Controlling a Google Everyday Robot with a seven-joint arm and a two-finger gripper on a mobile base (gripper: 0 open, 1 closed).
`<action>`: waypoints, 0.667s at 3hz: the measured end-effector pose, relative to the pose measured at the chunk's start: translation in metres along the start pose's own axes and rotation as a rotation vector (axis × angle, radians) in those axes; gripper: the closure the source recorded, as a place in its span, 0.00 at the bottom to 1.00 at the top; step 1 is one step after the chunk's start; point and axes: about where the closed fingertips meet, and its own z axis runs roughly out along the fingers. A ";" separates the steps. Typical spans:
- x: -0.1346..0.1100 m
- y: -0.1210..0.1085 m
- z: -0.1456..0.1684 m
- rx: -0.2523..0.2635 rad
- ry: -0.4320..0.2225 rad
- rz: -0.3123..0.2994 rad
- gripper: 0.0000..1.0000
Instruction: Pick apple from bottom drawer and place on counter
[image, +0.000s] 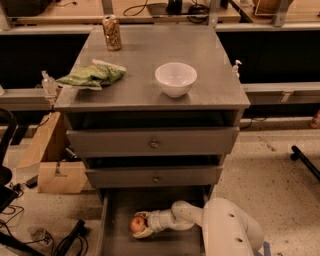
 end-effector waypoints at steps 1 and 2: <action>-0.001 0.000 -0.001 0.000 0.000 0.000 0.88; -0.033 0.008 -0.032 0.000 -0.013 -0.038 1.00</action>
Offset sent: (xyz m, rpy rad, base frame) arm -0.0827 -0.0549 0.2584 0.0904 -0.1384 0.1739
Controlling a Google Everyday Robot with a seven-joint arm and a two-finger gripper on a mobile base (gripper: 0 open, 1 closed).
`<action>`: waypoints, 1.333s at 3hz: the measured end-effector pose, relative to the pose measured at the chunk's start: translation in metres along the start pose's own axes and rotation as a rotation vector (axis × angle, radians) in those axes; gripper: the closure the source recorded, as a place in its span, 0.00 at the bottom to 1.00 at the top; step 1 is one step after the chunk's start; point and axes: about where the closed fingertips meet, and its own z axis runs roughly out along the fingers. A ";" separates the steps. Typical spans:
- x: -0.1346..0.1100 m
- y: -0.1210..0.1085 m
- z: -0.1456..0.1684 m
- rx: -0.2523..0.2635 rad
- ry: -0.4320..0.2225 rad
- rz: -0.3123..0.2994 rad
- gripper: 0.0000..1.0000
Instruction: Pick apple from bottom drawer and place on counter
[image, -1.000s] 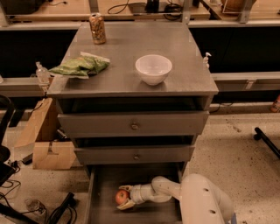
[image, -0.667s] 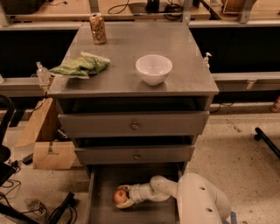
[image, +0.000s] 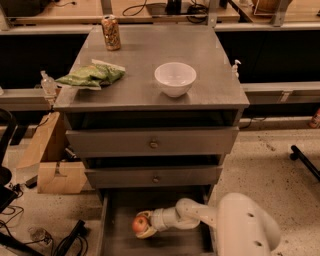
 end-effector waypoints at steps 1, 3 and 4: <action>-0.054 -0.004 -0.094 0.056 -0.027 -0.038 1.00; -0.222 0.067 -0.264 -0.058 -0.122 -0.095 1.00; -0.277 0.058 -0.313 -0.027 -0.147 -0.096 1.00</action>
Offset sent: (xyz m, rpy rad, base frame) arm -0.0882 -0.1204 0.3602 0.1445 -0.0607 0.1846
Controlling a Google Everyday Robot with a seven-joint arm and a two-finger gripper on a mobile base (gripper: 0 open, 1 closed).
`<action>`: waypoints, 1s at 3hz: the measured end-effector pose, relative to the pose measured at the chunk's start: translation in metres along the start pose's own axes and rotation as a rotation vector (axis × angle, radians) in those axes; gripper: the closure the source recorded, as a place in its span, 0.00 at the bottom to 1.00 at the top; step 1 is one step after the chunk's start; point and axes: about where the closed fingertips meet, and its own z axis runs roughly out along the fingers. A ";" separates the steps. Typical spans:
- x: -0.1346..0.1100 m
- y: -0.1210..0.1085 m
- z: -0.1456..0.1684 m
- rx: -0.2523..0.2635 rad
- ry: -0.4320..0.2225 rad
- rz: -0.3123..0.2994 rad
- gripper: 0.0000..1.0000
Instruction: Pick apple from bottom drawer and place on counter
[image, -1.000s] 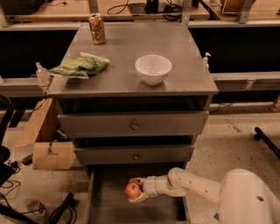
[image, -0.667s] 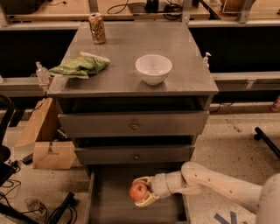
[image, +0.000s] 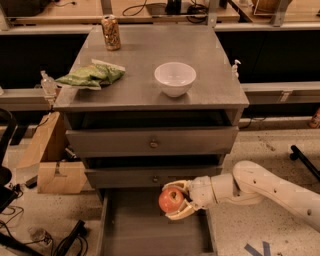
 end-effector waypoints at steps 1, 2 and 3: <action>-0.027 -0.030 -0.013 0.078 0.024 0.052 1.00; -0.032 -0.035 -0.007 0.082 0.014 0.050 1.00; -0.071 -0.042 -0.022 0.115 0.000 0.061 1.00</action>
Offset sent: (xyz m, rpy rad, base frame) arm 0.0212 -0.0001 0.0266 -0.0107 0.0124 -0.0731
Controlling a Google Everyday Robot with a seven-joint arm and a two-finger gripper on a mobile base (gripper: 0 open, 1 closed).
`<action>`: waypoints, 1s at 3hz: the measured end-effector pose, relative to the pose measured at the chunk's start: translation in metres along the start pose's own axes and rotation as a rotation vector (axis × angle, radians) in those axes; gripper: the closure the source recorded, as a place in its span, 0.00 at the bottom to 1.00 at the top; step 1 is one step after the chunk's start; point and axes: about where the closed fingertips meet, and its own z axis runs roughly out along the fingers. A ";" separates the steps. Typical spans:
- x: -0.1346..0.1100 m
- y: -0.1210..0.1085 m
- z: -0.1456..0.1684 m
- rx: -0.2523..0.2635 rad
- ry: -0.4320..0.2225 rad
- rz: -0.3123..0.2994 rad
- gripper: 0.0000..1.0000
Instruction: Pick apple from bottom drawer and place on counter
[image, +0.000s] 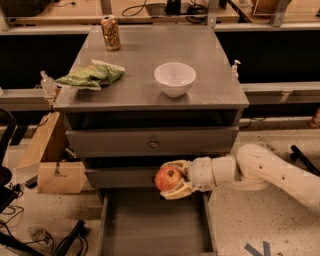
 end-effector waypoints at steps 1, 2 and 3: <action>-0.063 -0.008 -0.027 0.053 0.006 0.015 1.00; -0.145 -0.030 -0.062 0.116 0.062 0.012 1.00; -0.211 -0.057 -0.087 0.150 0.133 -0.004 1.00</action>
Offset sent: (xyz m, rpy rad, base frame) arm 0.0332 -0.0141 0.2770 -0.1271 -0.0565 -0.2081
